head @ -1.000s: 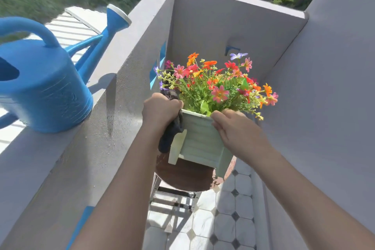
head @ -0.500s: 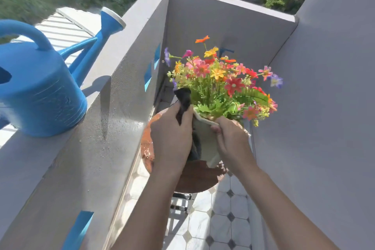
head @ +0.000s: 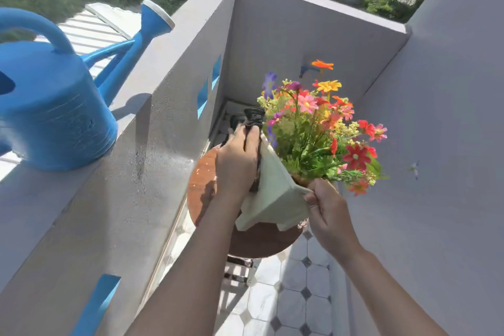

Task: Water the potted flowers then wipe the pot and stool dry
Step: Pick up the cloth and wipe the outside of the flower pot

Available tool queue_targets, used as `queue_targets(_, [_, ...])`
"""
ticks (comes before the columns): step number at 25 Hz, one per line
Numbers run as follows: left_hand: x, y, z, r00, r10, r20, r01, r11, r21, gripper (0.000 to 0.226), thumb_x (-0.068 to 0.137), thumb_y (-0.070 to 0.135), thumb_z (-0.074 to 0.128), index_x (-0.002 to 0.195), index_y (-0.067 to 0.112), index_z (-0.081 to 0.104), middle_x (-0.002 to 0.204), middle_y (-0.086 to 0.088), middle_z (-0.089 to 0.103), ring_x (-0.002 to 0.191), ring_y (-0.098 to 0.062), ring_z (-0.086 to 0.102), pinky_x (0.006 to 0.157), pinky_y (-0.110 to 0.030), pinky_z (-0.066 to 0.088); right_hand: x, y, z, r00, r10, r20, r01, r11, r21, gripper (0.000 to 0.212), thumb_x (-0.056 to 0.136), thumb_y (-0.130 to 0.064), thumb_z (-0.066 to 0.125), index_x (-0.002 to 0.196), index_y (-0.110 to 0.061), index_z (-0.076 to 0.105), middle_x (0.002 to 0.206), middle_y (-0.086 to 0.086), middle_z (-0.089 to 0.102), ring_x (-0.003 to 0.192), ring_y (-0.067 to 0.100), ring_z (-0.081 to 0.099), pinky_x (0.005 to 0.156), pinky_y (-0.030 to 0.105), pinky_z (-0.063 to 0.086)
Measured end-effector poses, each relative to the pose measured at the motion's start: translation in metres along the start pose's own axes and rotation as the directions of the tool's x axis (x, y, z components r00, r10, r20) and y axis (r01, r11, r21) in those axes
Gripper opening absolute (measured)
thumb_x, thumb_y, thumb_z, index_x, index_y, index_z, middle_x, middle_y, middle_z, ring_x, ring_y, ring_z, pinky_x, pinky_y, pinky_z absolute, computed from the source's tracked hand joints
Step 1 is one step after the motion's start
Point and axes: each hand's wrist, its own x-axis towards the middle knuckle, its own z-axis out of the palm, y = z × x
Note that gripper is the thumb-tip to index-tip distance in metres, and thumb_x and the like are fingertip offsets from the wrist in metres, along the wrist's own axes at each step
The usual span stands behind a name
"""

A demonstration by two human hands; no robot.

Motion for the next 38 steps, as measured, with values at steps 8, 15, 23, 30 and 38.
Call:
queue_targets(8, [-0.036, 0.017, -0.002, 0.982, 0.176, 0.070, -0.178, 0.984, 0.020, 0.032, 0.095, 0.030, 0.046, 0.099, 0.004, 0.065, 0.098, -0.016, 0.070, 0.094, -0.033, 0.059, 0.077, -0.035, 0.038, 0.004, 0.016, -0.002, 0.997, 0.013, -0.074, -0.010, 0.999, 0.044, 0.056, 0.094, -0.051, 0.023, 0.067, -0.005, 0.041, 0.061, -0.014, 0.032, 0.059, -0.005, 0.035, 0.055, 0.010, 0.027])
queue_targets(15, [-0.022, -0.018, 0.000, 0.947, -0.306, -0.094, 0.318, 0.933, 0.168, 0.039, 0.100, 0.028, 0.037, 0.088, -0.003, 0.057, 0.094, -0.026, 0.063, 0.095, -0.041, 0.056, 0.063, -0.028, 0.018, 0.005, 0.020, -0.006, 0.993, 0.036, -0.108, -0.032, 0.999, 0.038, 0.024, 0.090, -0.027, 0.030, 0.065, -0.026, 0.032, 0.059, -0.013, 0.031, 0.062, -0.009, 0.038, 0.055, 0.010, 0.028])
queue_targets(23, [-0.022, 0.017, 0.002, 0.994, -0.096, 0.047, 0.080, 0.960, 0.268, 0.029, 0.100, 0.020, 0.035, 0.090, 0.008, 0.058, 0.102, -0.022, 0.063, 0.097, -0.039, 0.054, 0.074, -0.039, 0.029, 0.006, 0.010, 0.003, 0.997, 0.026, -0.075, -0.023, 0.999, 0.038, 0.040, 0.094, -0.047, 0.028, 0.067, -0.018, 0.034, 0.060, -0.014, 0.030, 0.059, -0.003, 0.033, 0.053, 0.017, 0.023])
queue_targets(30, [-0.047, 0.015, -0.018, 0.969, -0.223, 0.105, 0.195, 0.954, 0.227, 0.036, 0.098, 0.029, 0.040, 0.088, 0.002, 0.062, 0.097, -0.022, 0.066, 0.094, -0.038, 0.056, 0.068, -0.035, 0.030, 0.010, 0.001, 0.008, 0.997, -0.005, -0.076, 0.005, 1.000, -0.002, 0.057, 0.092, -0.057, 0.016, 0.067, -0.010, 0.038, 0.060, -0.012, 0.032, 0.060, 0.001, 0.035, 0.057, 0.013, 0.028])
queue_targets(38, [-0.082, 0.005, -0.015, 0.928, -0.372, 0.016, 0.360, 0.908, 0.216, 0.038, 0.101, 0.032, 0.029, 0.091, 0.006, 0.055, 0.096, -0.019, 0.065, 0.099, -0.038, 0.055, 0.071, -0.036, 0.030, 0.011, 0.006, 0.005, 0.995, 0.033, -0.093, -0.035, 0.999, -0.012, 0.032, 0.092, -0.036, 0.030, 0.066, -0.017, 0.032, 0.058, -0.013, 0.029, 0.058, -0.005, 0.035, 0.053, 0.011, 0.026])
